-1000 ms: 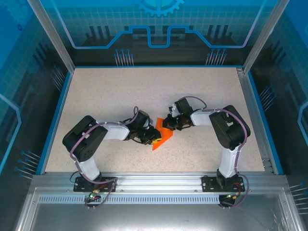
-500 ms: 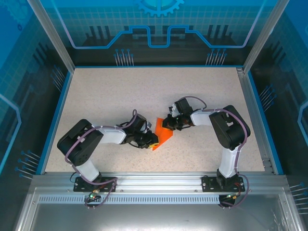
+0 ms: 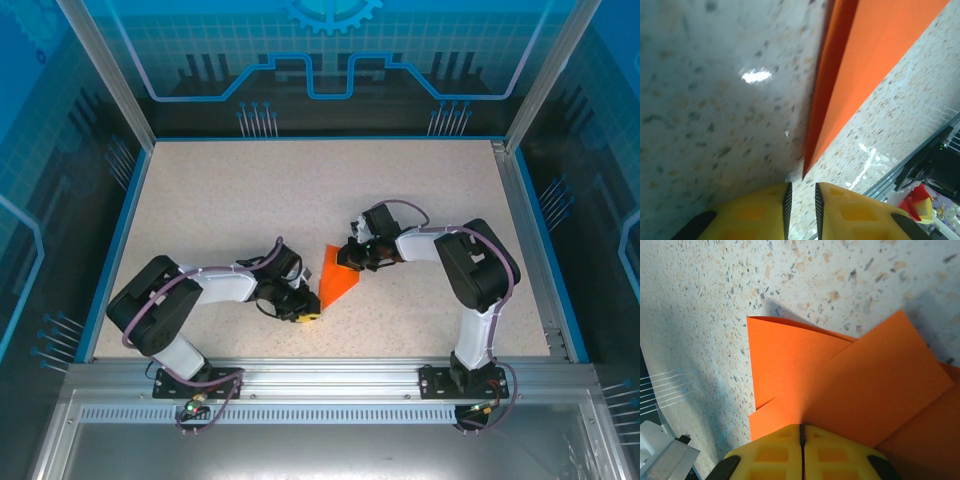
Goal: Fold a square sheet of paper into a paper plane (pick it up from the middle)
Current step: Fourth fold the wing at the center of the table.
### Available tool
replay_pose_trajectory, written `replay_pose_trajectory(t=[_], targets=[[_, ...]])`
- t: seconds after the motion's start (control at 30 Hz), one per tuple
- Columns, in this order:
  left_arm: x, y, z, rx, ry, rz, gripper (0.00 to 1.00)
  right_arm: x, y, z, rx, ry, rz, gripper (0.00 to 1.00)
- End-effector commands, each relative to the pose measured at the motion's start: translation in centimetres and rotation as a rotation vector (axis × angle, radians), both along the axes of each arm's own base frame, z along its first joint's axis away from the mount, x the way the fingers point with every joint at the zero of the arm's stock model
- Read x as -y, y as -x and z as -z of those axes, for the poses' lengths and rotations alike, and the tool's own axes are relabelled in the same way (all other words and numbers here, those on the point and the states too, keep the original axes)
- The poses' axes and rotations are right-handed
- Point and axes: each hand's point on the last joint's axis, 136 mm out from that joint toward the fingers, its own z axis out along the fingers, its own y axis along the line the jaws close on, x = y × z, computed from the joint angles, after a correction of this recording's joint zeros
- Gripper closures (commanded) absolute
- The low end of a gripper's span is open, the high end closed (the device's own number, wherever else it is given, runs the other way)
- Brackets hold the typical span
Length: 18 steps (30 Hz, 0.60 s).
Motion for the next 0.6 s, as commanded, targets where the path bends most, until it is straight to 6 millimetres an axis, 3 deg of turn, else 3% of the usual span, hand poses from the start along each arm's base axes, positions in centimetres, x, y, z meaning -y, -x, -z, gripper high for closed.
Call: replay_pose_trajectory(t=[0.0,0.23,0.47,0.57], targets=[[-2.0,3.2,0.5,-0.113,-0.099,0.035,0.77,3.3,3.3,5.4,-0.133,0.212,0.040,0.93],[-0.2,-1.7,-3.7,0.115,0.000,-0.042,0.76,2.8,3.2,4.8,-0.116,0.200,0.028,0.93],[1.8,-7.2,-4.8,0.212,0.055,-0.118,0.77,2.7,3.1,4.5,-0.113,0.198,0.024,0.93],[2.3,-8.8,-4.0,0.225,0.034,-0.132,0.77,2.6,3.3,4.9,-0.123,0.198,0.026,0.93]])
